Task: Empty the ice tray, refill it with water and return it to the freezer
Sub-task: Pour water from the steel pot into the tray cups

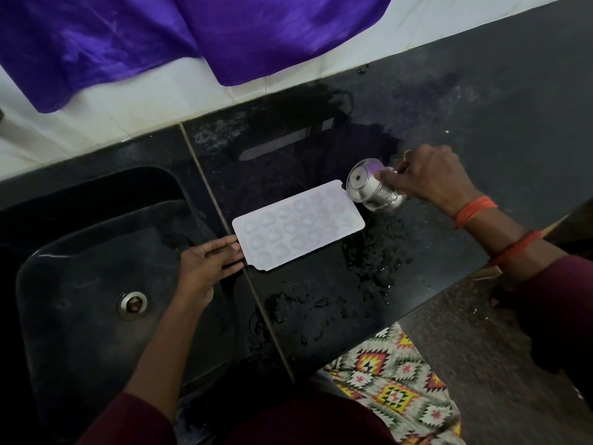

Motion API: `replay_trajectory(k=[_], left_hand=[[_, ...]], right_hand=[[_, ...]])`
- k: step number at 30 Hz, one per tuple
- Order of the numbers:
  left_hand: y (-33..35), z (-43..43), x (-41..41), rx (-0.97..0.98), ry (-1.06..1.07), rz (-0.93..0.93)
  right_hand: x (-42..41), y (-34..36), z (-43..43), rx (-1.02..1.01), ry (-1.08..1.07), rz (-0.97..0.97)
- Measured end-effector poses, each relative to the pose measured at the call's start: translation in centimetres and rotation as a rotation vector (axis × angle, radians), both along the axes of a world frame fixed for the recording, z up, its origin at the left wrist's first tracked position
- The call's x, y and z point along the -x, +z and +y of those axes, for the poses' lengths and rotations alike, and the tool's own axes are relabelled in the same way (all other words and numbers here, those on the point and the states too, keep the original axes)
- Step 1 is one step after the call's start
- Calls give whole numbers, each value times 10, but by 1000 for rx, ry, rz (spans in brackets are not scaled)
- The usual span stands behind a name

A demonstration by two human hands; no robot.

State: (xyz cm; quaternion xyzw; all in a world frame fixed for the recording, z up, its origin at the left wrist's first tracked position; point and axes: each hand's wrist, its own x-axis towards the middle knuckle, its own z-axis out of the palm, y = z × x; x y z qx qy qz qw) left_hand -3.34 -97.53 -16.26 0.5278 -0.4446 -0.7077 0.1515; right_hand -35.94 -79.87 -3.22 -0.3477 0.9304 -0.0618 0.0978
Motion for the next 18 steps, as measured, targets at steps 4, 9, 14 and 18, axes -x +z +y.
replay_trajectory(k=[4, 9, 14, 18], left_hand=[[1, 2, 1, 4, 1, -5], [2, 2, 0, 6, 8, -4], [1, 3, 0, 2, 12, -9], [-1, 4, -2, -14, 10, -12]], right_hand=[[-1, 1, 1, 11, 10, -10], [-2, 2, 2, 8, 6, -3], [-4, 5, 2, -10, -2, -42], [-6, 8, 9, 37, 31, -59]])
